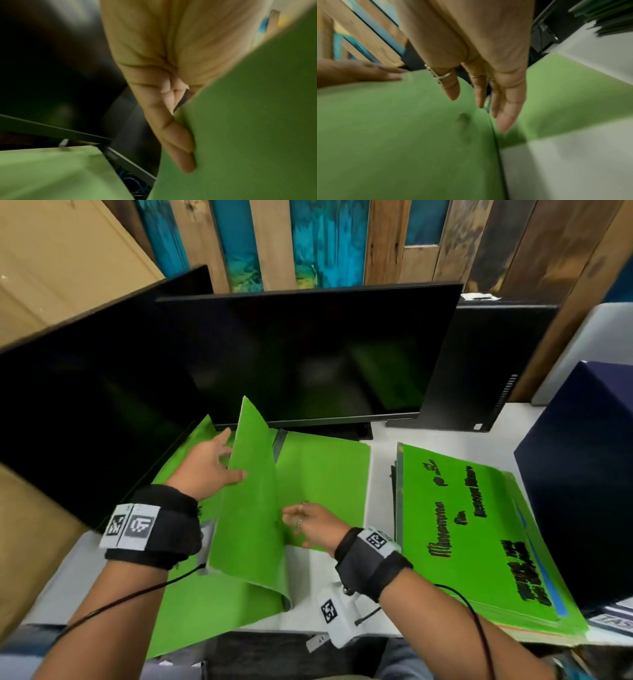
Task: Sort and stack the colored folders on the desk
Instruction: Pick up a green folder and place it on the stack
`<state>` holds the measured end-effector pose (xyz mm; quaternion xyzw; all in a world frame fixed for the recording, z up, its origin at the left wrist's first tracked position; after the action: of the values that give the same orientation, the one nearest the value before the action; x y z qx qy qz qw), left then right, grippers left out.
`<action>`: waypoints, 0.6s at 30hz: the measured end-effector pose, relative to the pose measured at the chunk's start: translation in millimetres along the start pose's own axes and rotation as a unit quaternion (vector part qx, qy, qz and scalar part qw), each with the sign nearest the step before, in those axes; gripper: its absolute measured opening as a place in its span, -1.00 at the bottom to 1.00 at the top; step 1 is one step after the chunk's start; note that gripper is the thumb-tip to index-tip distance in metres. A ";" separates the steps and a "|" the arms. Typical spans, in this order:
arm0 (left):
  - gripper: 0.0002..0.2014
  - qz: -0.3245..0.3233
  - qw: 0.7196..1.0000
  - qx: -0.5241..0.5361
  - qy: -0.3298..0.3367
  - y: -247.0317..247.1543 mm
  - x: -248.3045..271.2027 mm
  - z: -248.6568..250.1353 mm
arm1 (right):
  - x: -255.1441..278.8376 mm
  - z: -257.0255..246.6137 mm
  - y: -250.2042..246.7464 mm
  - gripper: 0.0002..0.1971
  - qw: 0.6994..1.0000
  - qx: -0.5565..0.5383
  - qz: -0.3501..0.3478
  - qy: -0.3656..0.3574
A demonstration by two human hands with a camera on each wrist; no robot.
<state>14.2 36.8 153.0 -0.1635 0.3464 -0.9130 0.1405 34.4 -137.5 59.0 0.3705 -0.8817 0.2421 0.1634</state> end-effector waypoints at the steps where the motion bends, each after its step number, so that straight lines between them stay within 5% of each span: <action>1: -0.11 -0.001 1.000 0.012 -0.009 -3.7 1.1 -8.7 | -8.4 12.7 3.3 -0.62 0.999 0.034 0.009 0.035; 5: -0.18 0.036 0.999 -0.008 0.001 -14.2 7.9 -42.5 | -24.8 49.8 16.4 -0.60 0.988 0.019 0.021 0.150; 10: -0.31 0.089 0.992 -0.085 -0.023 -14.4 18.7 -78.8 | -45.7 54.5 40.6 -0.63 0.979 -0.086 0.019 0.182; 15: -0.39 0.030 0.984 -0.152 -0.084 2.3 20.7 -124.8 | -59.4 62.7 46.7 -0.32 0.981 0.012 0.064 0.183; 18: -0.24 -0.010 0.973 -0.194 -0.125 22.8 20.1 -145.7 | -62.1 66.9 40.6 -0.39 0.978 0.051 0.100 0.177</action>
<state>-58.4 98.4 38.7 -0.3038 0.4948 -0.8022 0.1392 39.2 -113.9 -37.9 0.2398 -0.8578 0.3637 0.2730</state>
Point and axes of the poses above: each hand's wrist, its own x-axis away from the middle knuckle, its own y-axis out of the palm, z = x × y, the point moved 3 cm from there along -x, towards the middle knuckle, and after that the axes turned 6 degrees about x, right-handed, at the moved point
